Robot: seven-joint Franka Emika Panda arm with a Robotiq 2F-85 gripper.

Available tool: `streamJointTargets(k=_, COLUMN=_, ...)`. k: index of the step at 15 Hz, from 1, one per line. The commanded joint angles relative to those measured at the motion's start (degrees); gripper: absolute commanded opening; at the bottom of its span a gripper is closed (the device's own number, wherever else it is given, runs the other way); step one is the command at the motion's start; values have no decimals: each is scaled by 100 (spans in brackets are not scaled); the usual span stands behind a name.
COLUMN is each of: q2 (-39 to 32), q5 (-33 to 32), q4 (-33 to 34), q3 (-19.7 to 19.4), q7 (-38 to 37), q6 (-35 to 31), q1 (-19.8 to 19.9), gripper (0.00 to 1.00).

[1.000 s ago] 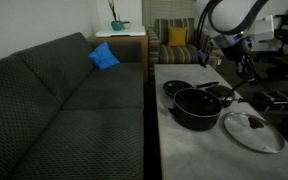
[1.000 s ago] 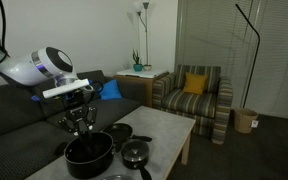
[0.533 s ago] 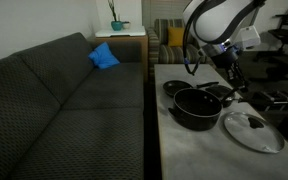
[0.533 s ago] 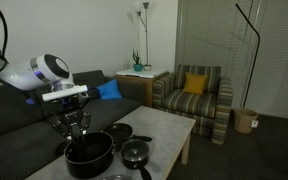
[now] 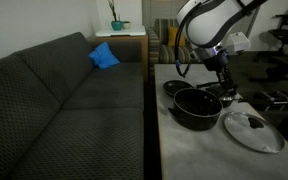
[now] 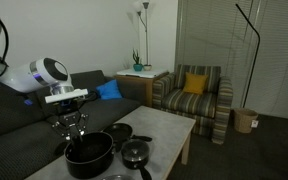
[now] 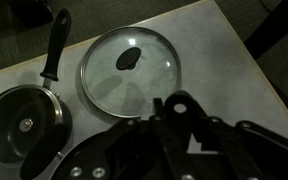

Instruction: Use the big spoon to stir the big pot

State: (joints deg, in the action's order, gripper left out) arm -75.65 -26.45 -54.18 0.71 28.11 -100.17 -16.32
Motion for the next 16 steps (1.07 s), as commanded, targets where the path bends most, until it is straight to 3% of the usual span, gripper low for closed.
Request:
streamJointTargets(k=1, q2=-235, q5=73, q4=374, q3=69, q7=292, q6=28, q1=31, gripper=7)
streamJointTargets(k=9, q2=-531, q5=39, q4=916, q3=44, q7=516, q6=199, q1=-241, gripper=7)
streamJointTargets(k=16, q2=-970, q5=-67, q4=1746, q3=-281, q7=445, q6=49, q1=-343, gripper=7)
